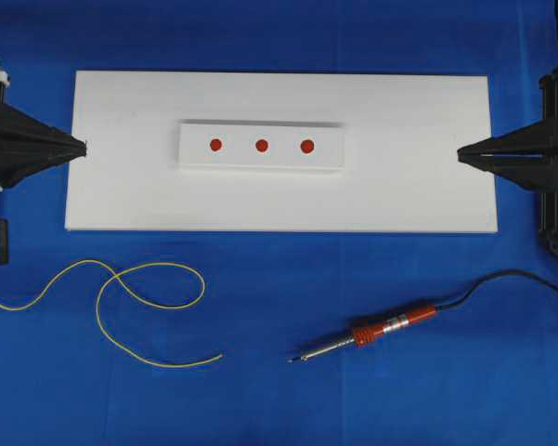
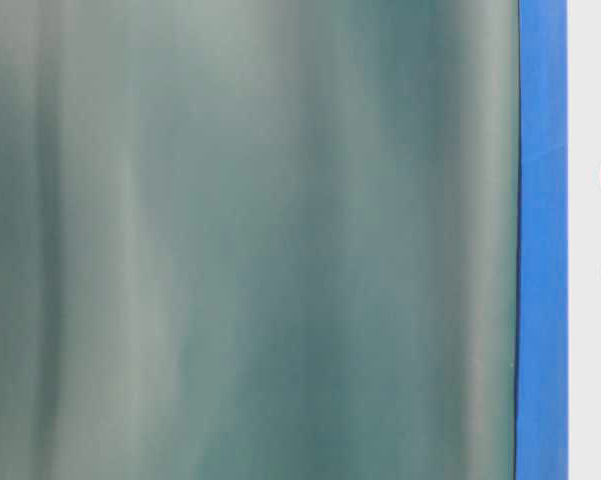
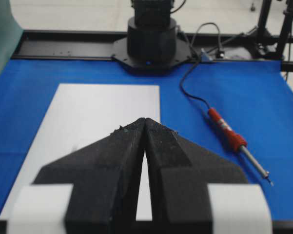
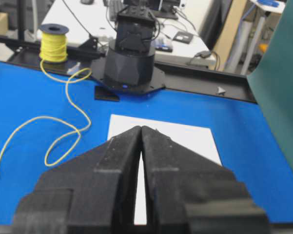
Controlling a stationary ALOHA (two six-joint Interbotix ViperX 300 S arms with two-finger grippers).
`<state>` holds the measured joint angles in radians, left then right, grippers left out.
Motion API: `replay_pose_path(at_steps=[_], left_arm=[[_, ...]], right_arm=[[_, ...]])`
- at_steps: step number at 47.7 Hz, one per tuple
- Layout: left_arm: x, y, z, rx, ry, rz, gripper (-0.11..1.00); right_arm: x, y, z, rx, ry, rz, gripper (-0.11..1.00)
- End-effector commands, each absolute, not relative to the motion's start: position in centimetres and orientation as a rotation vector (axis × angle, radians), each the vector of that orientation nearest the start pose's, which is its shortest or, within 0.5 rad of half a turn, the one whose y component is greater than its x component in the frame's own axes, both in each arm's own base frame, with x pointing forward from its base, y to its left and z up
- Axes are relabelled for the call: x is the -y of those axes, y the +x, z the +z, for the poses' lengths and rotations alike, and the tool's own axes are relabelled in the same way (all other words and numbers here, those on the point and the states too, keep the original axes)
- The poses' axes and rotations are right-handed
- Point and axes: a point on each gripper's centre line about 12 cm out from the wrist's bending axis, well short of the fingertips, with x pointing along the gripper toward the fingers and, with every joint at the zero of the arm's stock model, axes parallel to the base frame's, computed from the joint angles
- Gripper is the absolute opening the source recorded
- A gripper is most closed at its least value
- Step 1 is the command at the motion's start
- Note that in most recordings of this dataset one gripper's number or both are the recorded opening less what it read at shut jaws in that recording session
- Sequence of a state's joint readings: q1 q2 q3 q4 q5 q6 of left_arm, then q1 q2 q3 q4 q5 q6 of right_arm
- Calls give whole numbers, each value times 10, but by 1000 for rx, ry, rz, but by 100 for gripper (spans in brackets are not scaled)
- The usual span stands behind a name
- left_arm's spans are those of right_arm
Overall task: Touch the tip of the soldering iron to the tip of the solder at the mark.
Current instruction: 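Lower left gripper onto yellow solder wire and right onto red soldering iron, grasp both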
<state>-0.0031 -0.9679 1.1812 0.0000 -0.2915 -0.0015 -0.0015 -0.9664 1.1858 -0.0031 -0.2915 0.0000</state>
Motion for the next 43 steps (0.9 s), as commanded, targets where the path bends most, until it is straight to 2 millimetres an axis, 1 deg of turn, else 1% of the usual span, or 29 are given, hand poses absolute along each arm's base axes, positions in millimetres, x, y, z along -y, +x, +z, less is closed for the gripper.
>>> replay_pose_path(at_steps=[1, 7, 13, 18, 21, 24, 25, 29, 31, 34, 37, 38, 39, 41, 43], left_arm=[[11, 201, 290, 58, -9, -57, 0], [30, 201, 283, 30, 10, -148, 0], [47, 203, 273, -10, 9, -228, 0], [59, 206, 264, -49, 2, -280, 0], [66, 208, 257, -74, 7, -307, 0], [73, 211, 250, -97, 7, -333, 0], [75, 212, 248, -104, 5, -341, 0], [85, 216, 239, -131, 4, -375, 3], [89, 218, 234, -144, 5, -386, 10], [98, 223, 223, -178, 9, -410, 26], [105, 226, 210, -228, 22, -428, 46], [107, 228, 203, -254, 28, -435, 54], [110, 229, 198, -270, 33, -441, 60], [112, 231, 189, -300, 40, -443, 72], [114, 234, 182, -323, 46, -446, 82]], right_arm=[[-5, 201, 301, 96, 12, 27, 0], [-17, 206, 296, 67, 40, 83, -6], [-30, 213, 284, 17, 70, 141, -5], [-44, 221, 271, -25, 101, 197, -1], [-52, 226, 264, -50, 115, 222, 7], [-58, 230, 255, -83, 130, 242, 18], [-61, 232, 252, -95, 135, 249, 23], [-73, 238, 240, -145, 149, 285, 48], [-78, 241, 236, -160, 150, 300, 60], [-86, 244, 229, -183, 149, 321, 79], [-91, 248, 221, -204, 159, 326, 92], [-92, 248, 218, -214, 161, 327, 94], [-93, 249, 215, -219, 165, 326, 94], [-94, 249, 209, -231, 171, 324, 92], [-95, 250, 203, -237, 176, 323, 92]])
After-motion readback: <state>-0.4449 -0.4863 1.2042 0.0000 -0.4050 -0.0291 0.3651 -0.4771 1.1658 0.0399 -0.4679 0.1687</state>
